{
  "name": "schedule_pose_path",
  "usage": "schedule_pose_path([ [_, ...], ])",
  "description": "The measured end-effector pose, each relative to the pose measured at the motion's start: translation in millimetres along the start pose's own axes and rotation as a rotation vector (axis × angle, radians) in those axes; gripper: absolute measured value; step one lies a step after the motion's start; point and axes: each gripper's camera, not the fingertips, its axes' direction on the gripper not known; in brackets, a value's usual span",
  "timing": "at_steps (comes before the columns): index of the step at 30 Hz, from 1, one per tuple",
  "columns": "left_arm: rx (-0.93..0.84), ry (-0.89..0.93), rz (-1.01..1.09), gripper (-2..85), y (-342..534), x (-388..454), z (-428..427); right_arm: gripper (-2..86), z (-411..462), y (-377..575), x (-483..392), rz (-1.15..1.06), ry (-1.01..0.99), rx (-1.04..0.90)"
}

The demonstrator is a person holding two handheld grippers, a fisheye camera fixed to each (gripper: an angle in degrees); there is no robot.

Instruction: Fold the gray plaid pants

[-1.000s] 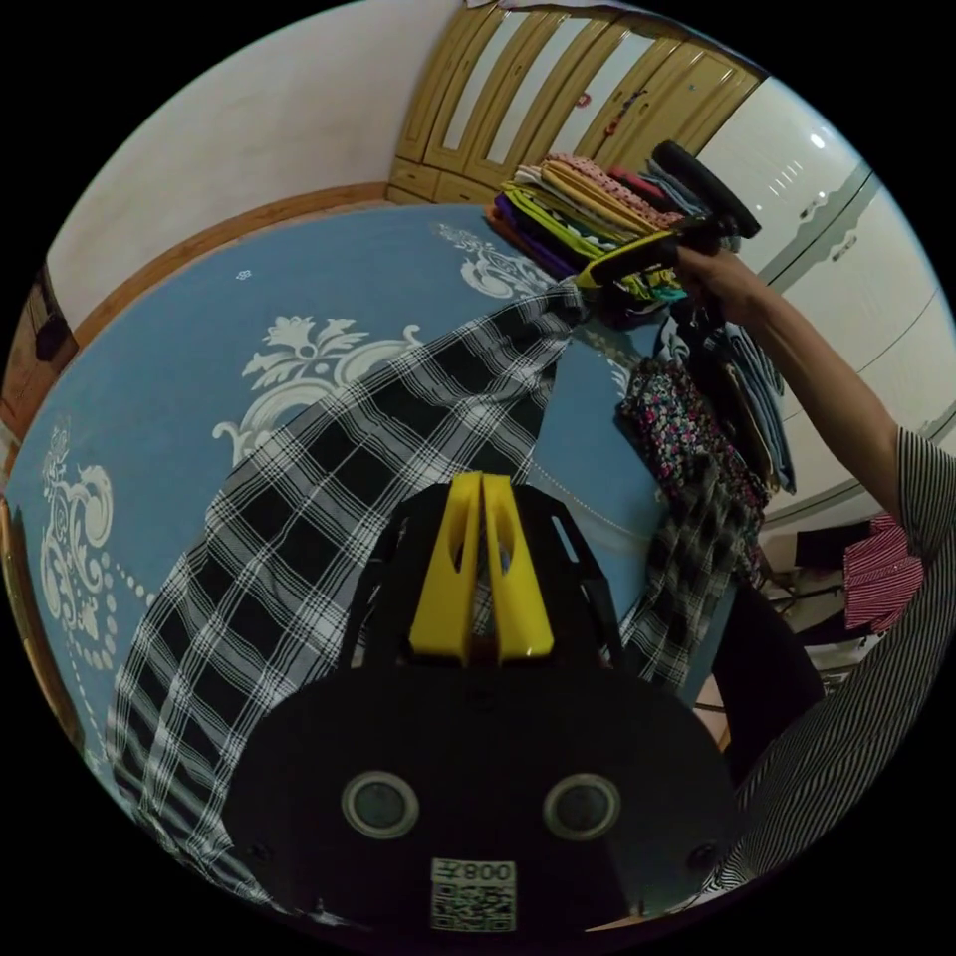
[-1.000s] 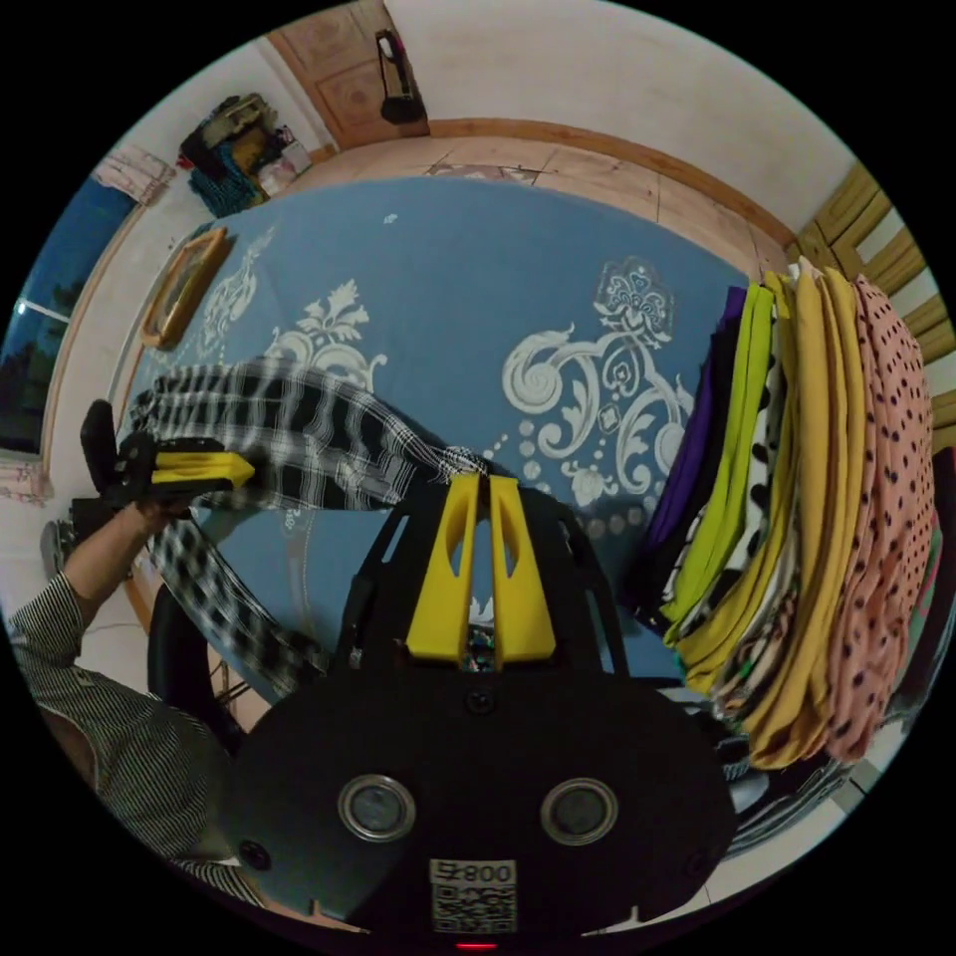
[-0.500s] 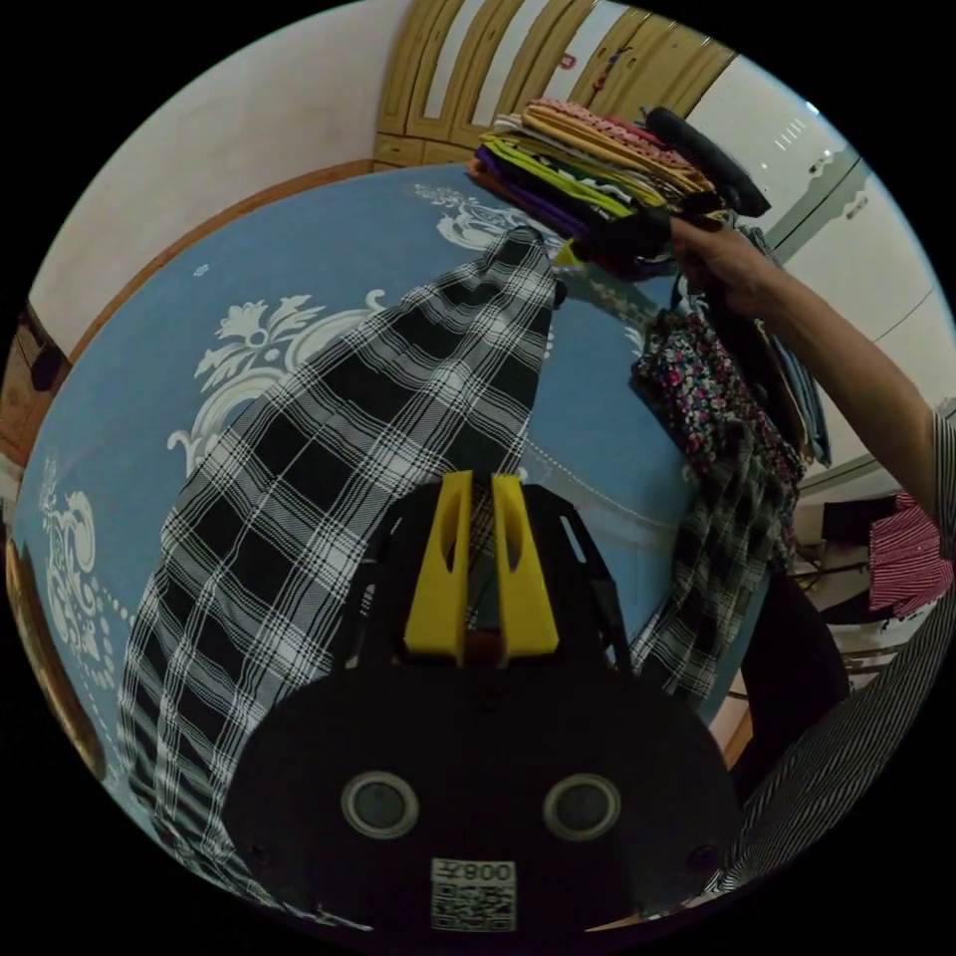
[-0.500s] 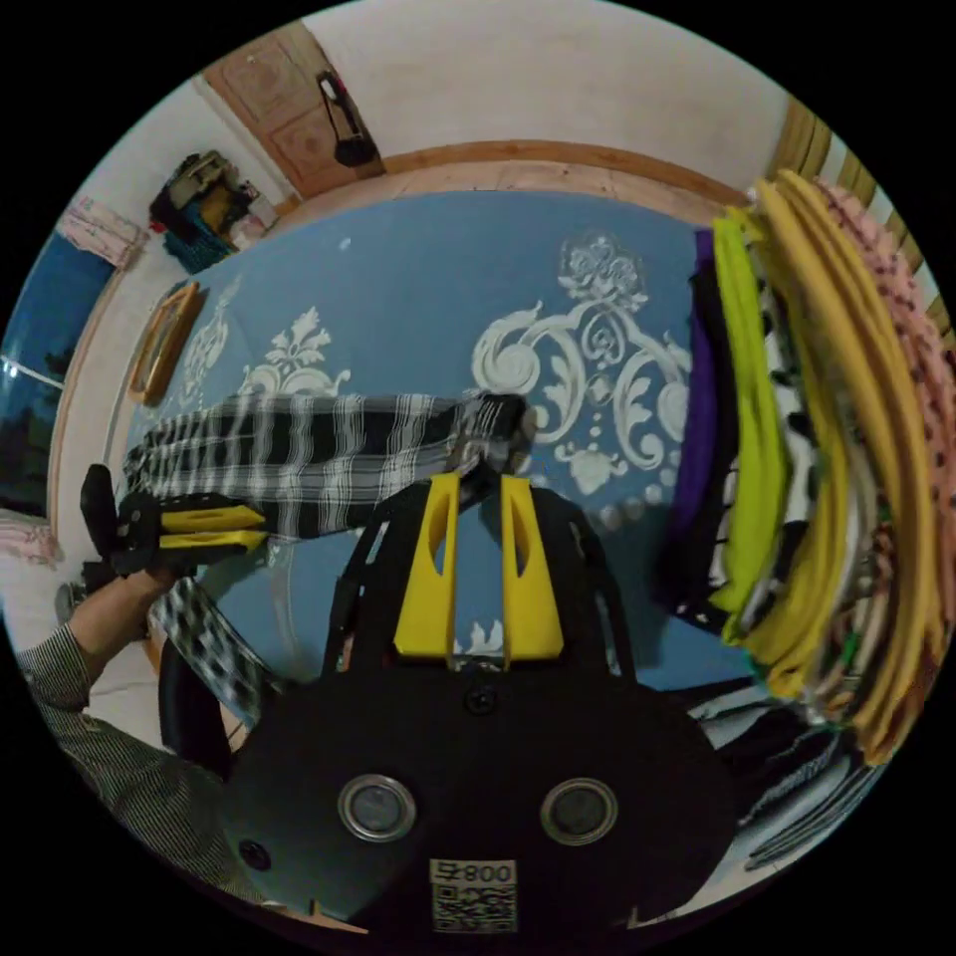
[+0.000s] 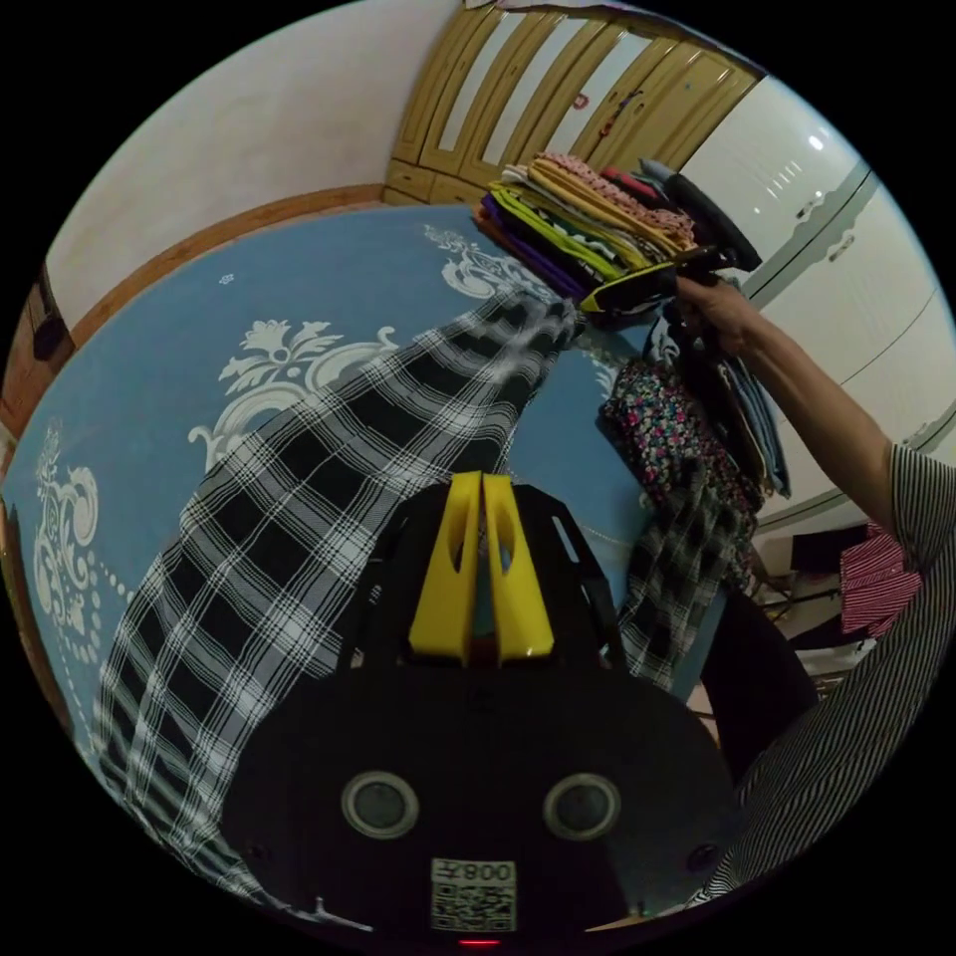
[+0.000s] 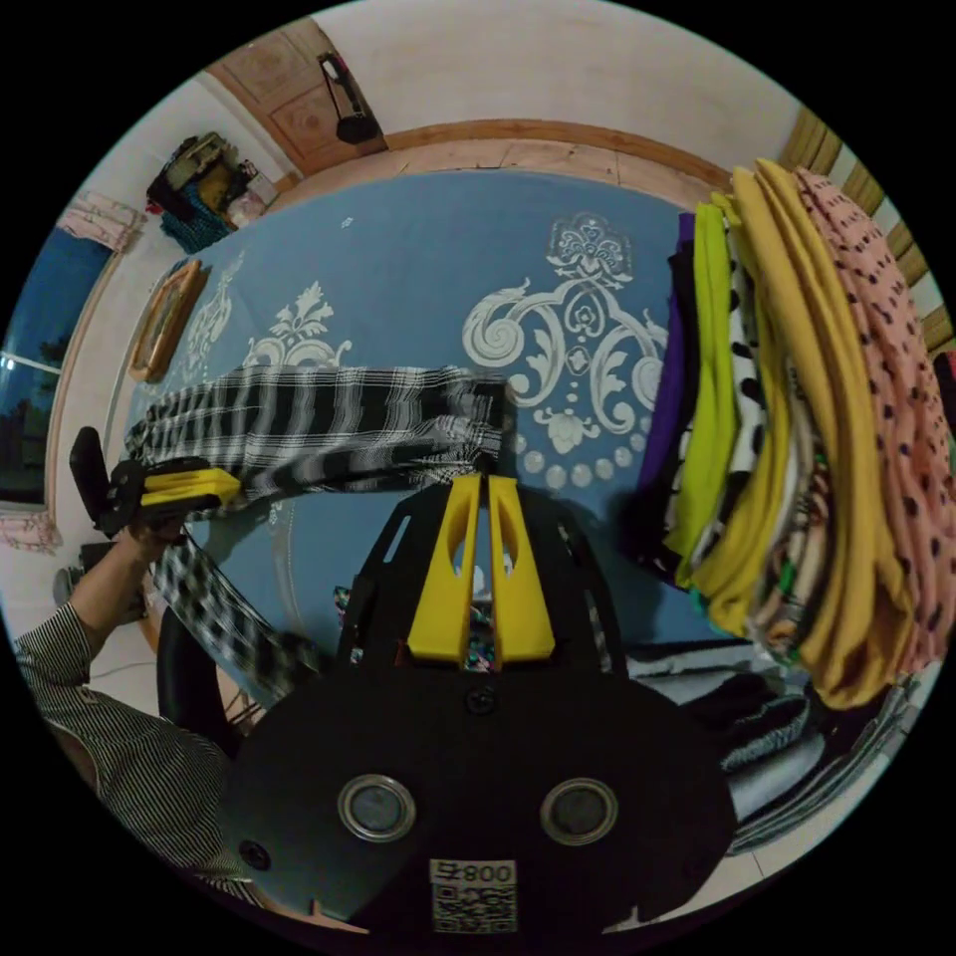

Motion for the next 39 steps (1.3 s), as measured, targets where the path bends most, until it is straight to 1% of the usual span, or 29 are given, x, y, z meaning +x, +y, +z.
schedule_pose_path([
  [2,0.002,0.017,-0.004,0.7,8.1,-5.2,-6.2,1.2,-0.6,0.9,-12.1,-0.006,0.031,-0.019],
  [4,-0.038,0.008,0.005,1.0,15.7,-9.3,-6.1,1.2,6.4,-0.4,-23.1,-0.005,0.02,-0.045],
  [6,-0.146,-0.01,0.004,1.8,28.1,-17.1,-0.6,1.1,24.4,-1.5,-36.8,-0.009,0.046,-0.129],
  [7,-0.16,-0.012,0.001,2.1,32.0,-19.3,-1.4,1.0,38.1,-0.3,-46.4,-0.006,0.084,-0.189],
  [9,-0.141,0.008,-0.013,2.8,48.9,-28.5,-18.0,0.6,50.4,4.7,-60.9,0.007,0.107,-0.227],
  [12,-0.114,0.008,-0.029,2.9,70.4,-42.2,-41.3,-0.1,47.0,14.1,-88.8,0.022,0.153,-0.174],
  [13,-0.133,0.004,-0.032,2.8,74.5,-45.4,-42.6,-0.2,41.6,16.9,-100.8,0.033,0.161,-0.138],
  [14,-0.189,-0.009,-0.039,2.5,82.8,-52.3,-44.0,-0.2,35.7,19.5,-114.3,0.045,0.171,-0.094],
  [16,-0.166,-0.009,-0.063,2.1,96.9,-61.9,-60.0,-0.1,27.3,22.3,-140.3,0.028,0.154,-0.027],
  [19,-0.072,-0.014,-0.091,1.7,122.5,-75.1,-100.9,0.0,24.3,19.1,-193.1,-0.027,0.12,0.056],
  [21,-0.054,-0.041,-0.143,1.3,146.8,-90.9,-123.5,0.1,33.3,12.0,-223.7,-0.043,0.114,0.06],
  [22,-0.075,-0.037,-0.157,1.2,152.8,-96.1,-125.8,0.1,44.2,6.3,-241.9,-0.05,0.103,0.033],
  [24,-0.187,-0.052,-0.19,0.9,180.4,-116.0,-133.4,0.2,69.8,-1.5,-267.2,-0.057,0.124,-0.072],
  [25,-0.166,-0.038,-0.197,0.9,188.0,-120.0,-141.7,0.2,75.3,-1.1,-282.2,-0.047,0.147,-0.057],
  [26,-0.127,-0.023,-0.225,0.9,203.9,-127.9,-161.7,0.2,73.0,-1.2,-294.8,-0.025,0.125,-0.045],
  [28,-0.048,-0.015,-0.25,1.1,233.3,-138.2,-197.2,0.2,72.0,-1.8,-316.1,-0.034,0.1,-0.087],
  [30,0.044,-0.04,-0.308,2.0,287.4,-157.0,-247.4,0.2,63.0,4.3,-342.3,-0.041,0.142,-0.035],
  [31,0.058,-0.057,-0.335,2.3,303.6,-163.3,-259.8,0.2,56.3,8.4,-361.9,-0.052,0.144,0.002],
  [33,0.104,-0.15,-0.493,3.6,378.3,-193.1,-313.4,0.2,47.7,13.3,-397.9,-0.09,0.101,0.057],
  [34,0.119,-0.176,-0.541,3.9,398.6,-200.6,-327.6,0.2,44.7,14.8,-426.8,-0.13,0.077,0.08],
  [35,0.148,-0.223,-0.641,4.5,440.1,-215.7,-356.6,0.1,43.2,14.8,-459.2,-0.176,0.058,0.105],
  [36,0.173,-0.27,-0.732,5.2,480.5,-230.1,-385.1,0.1,43.1,14.3,-476.3,-0.201,0.042,0.118],
  [38,0.208,-0.335,-0.857,6.0,535.3,-251.5,-425.5,0.1,48.4,6.4,-551.0,-0.321,-0.038,0.124],
  [39,0.234,-0.367,-0.901,6.4,564.9,-265.8,-450.6,0.1,50.6,3.5,-570.4,-0.347,-0.055,0.121],
])
